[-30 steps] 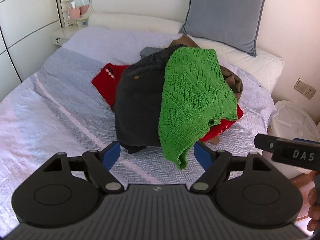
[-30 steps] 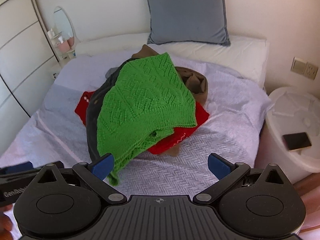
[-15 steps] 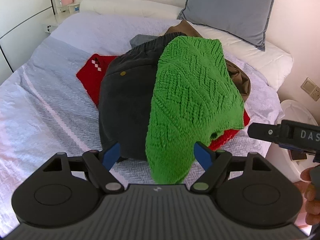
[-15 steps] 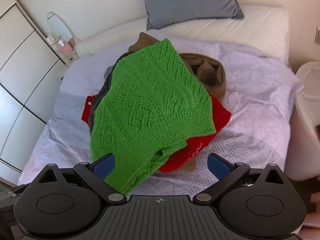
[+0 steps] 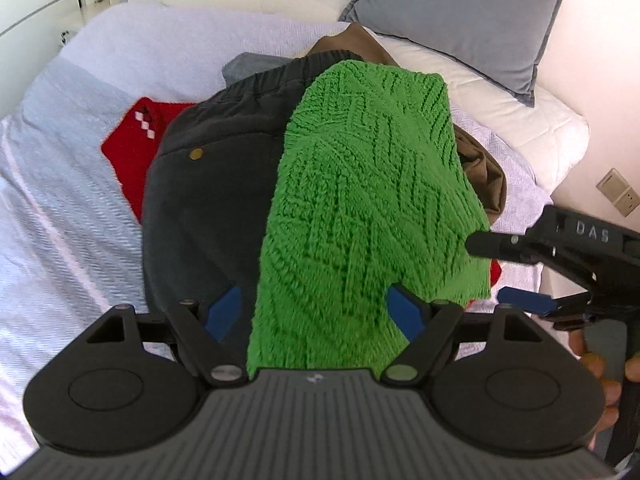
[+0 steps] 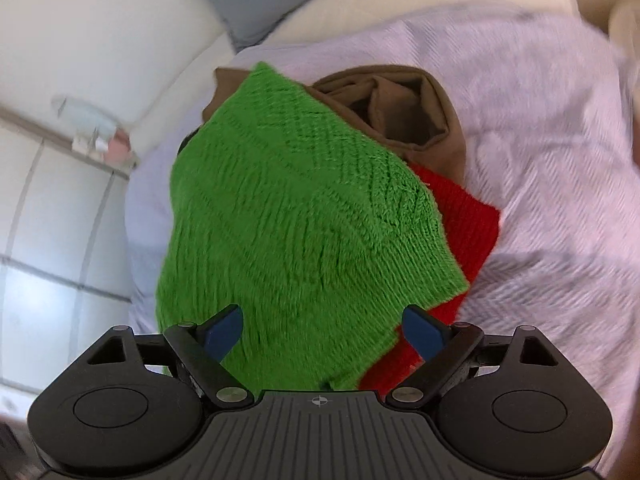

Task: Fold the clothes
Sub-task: 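Grasp the green knit vest with the left gripper while the right gripper grasps it too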

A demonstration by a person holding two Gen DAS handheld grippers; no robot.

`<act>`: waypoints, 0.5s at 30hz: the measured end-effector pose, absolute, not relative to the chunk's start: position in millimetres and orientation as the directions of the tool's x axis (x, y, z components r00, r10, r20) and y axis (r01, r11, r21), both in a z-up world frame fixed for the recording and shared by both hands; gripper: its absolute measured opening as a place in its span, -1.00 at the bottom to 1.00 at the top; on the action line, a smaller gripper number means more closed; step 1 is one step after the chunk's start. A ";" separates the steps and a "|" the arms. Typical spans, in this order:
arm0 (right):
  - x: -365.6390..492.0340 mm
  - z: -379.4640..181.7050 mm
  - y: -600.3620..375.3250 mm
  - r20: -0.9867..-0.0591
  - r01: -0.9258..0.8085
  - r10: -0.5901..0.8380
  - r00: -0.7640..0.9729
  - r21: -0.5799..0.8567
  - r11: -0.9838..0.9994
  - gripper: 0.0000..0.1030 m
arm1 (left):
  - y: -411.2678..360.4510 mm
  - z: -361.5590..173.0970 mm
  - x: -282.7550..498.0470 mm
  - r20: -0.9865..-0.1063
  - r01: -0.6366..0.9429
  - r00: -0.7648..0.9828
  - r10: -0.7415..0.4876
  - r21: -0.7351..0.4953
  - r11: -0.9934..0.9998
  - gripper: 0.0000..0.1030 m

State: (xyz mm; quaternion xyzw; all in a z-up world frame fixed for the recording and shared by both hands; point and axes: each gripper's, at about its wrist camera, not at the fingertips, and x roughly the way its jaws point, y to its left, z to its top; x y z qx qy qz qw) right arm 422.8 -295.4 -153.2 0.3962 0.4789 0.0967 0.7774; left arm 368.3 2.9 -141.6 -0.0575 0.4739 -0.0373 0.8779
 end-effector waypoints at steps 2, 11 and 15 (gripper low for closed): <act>430.3 -162.6 -300.5 -0.648 0.272 0.549 0.528 0.742 0.613 0.75 | 5.4 -147.0 372.3 -0.828 0.006 0.542 -0.140 -0.163 0.987 0.50; 439.1 -166.4 -300.1 -0.623 0.272 0.561 0.544 0.764 0.585 -0.32 | 20.0 -158.4 373.9 -0.811 -0.001 0.538 -0.229 -0.273 0.962 0.05; 429.9 -138.6 -290.2 -0.631 0.155 0.510 0.585 0.704 0.693 -0.82 | 27.3 -152.3 366.4 -0.791 -0.019 0.566 -0.231 -0.292 0.956 -0.30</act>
